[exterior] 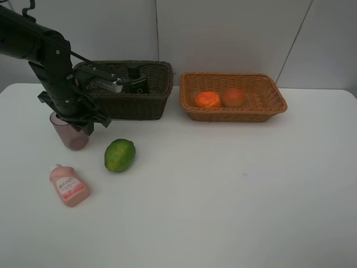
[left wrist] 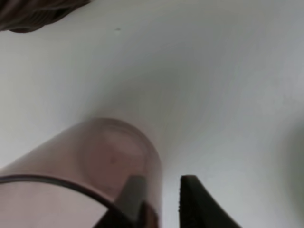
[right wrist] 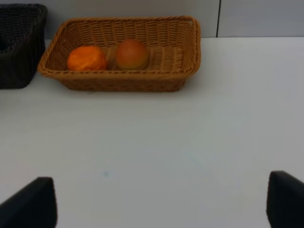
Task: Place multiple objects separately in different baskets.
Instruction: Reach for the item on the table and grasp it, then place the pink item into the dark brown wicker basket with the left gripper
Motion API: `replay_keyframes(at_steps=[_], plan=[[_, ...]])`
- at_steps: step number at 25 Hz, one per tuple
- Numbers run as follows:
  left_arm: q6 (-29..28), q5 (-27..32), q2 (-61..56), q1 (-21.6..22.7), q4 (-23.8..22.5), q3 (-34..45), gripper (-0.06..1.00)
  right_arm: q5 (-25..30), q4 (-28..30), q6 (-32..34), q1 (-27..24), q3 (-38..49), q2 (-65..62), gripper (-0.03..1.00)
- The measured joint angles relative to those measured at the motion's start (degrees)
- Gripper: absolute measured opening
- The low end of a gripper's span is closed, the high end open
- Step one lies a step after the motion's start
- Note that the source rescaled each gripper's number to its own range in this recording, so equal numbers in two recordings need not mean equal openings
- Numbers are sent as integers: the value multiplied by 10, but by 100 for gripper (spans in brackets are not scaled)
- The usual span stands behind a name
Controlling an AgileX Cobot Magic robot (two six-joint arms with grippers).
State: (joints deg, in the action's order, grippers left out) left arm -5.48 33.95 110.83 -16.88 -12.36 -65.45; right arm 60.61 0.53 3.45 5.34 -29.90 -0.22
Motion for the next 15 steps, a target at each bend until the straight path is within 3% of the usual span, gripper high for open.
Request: replay_keyframes(at_steps=[3,15], plan=[[0,1,0,0,0,0,1,0,0,0,0,0,0,87],[0,-3,0,0,5,0,0,0,0,0,0,0,0,87]])
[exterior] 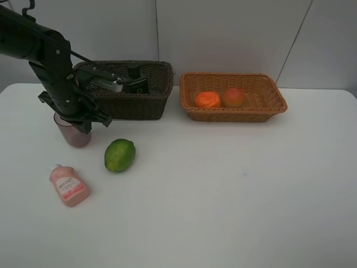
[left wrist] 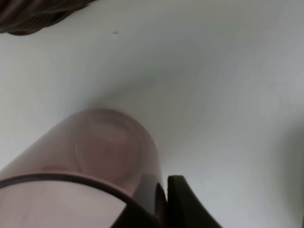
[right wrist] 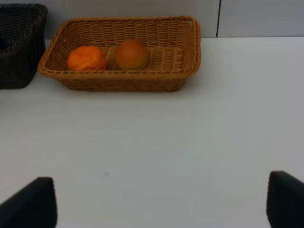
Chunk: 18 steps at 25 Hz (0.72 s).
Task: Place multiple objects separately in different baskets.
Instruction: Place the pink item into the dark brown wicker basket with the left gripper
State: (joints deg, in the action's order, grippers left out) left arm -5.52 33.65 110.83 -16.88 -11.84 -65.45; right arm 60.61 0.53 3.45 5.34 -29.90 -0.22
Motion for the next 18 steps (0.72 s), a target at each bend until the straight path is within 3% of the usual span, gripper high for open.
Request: replay_keyframes(at_steps=[11,15,18], plan=[[-1,18,-23,0,2,0,0,0,0,0,0,0,0,87],[-8,38,-67,0,2,-1,0,0,0,0,0,0,0,87],[-9,86,-87,0,4,-26,0,0,0,0,0,0,0,87]])
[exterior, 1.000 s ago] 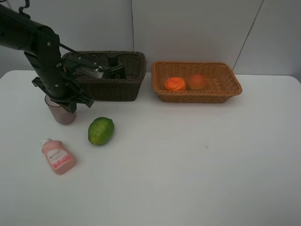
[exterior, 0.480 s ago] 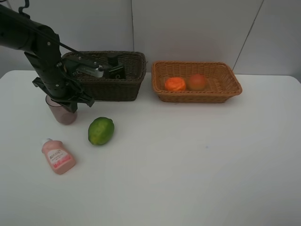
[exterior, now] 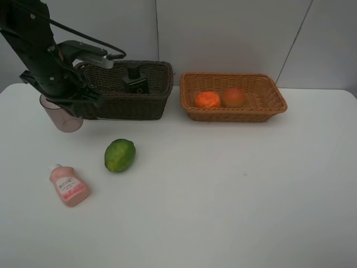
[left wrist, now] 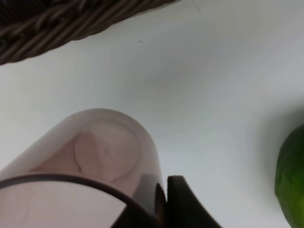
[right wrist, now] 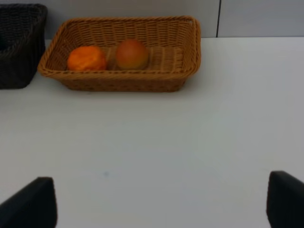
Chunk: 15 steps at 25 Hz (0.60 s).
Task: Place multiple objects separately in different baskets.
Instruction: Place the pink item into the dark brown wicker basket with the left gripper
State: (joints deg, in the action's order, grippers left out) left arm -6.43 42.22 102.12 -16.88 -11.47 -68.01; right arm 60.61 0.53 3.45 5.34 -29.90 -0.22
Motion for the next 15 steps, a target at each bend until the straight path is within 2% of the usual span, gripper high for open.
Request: replay_keyframes(at_steps=[5,9,15], plan=[[0,109,-2,0,31,-96,0,0,0,0,0,0,0,87],[0,122,-1,0,55,-170,0,0,0,0,0,0,0,87],[0,126,65,1,62,-288,0,0,0,0,0,0,0,87]])
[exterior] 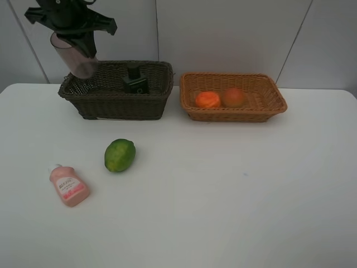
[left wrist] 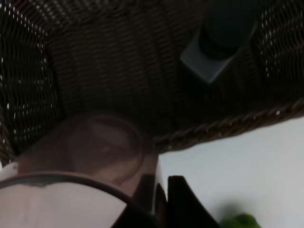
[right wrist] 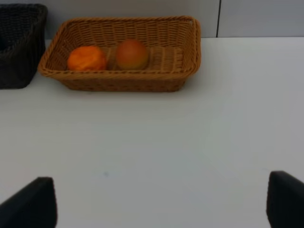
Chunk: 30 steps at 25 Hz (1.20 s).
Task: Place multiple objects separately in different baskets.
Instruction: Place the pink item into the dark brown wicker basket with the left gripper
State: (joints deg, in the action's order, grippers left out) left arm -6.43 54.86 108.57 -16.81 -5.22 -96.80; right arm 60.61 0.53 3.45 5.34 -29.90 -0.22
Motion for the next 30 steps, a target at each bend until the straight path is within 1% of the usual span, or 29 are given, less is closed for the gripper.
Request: replay_keyframes(at_steps=[3,6,12,19,27,29,30], plan=[[0,-1,49,0,-2,-45,0,0,0,0,0,0,0,87],[11,-13,92,0,-17,-69,0,0,0,0,0,0,0,87],[25,-75,159,4,-32,-71,0,0,0,0,0,0,0,87],[26,-139,197,24,-36,-71,0,0,0,0,0,0,0,87],[26,-149,218,34,-36,-71,0,0,0,0,0,0,0,87],[26,-150,218,36,-36,-71,4,0,0,0,0,0,0,87],[26,-150,218,36,-36,-71,8,0,0,0,0,0,0,87]])
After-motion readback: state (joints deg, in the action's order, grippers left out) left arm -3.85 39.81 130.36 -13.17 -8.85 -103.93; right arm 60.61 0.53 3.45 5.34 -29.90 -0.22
